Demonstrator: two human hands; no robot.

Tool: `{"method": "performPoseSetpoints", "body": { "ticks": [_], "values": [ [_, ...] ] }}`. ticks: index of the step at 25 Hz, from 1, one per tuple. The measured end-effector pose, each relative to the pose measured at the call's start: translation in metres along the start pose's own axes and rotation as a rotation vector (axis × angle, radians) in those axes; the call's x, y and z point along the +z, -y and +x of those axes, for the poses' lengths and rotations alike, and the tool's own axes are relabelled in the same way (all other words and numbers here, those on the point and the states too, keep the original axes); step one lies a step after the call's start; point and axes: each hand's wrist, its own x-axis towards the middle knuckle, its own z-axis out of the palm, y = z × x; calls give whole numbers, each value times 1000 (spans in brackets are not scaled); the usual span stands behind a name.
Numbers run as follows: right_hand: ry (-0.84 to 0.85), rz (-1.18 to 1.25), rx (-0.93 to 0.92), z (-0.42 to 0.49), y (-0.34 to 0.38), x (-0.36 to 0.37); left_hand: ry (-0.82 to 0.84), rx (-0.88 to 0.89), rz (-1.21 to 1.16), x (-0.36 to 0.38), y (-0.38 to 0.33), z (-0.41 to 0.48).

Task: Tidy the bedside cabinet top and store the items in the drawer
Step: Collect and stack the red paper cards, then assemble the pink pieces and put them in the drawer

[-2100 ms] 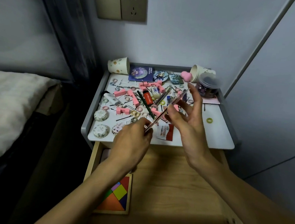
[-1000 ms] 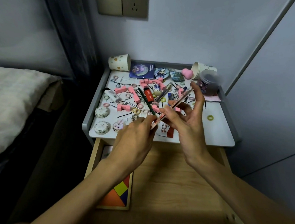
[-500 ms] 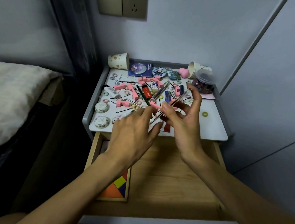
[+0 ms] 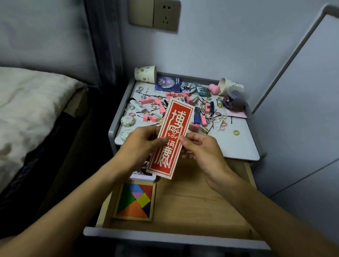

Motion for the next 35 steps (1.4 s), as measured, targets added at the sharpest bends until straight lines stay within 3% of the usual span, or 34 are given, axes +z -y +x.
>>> {"method": "performPoseSetpoints", "body": {
  "ticks": [2, 5, 7, 10, 14, 18, 30, 35],
  "values": [
    [19, -66, 1, -2, 1, -2, 30, -30, 176, -15, 0, -4],
    [124, -239, 91, -8, -17, -12, -151, -108, 956, -38, 14, 2],
    [192, -303, 204, -16, -45, -12, -111, -247, 1211, -45, 31, 6],
    [217, -279, 438, -17, -89, -4, 93, -363, 1192, -45, 54, 19],
    [130, -277, 580, 12, -129, 3, 169, -368, 1133, -34, 70, 28],
    [47, -254, 584, 33, -145, 15, 159, -339, 1109, -25, 70, 29],
    [55, -441, 422, 38, -153, 28, 169, -311, 1146, -23, 72, 34],
    [22, -449, 360, 29, -132, 19, 58, -258, 1191, -23, 57, 31]
  ]
}}
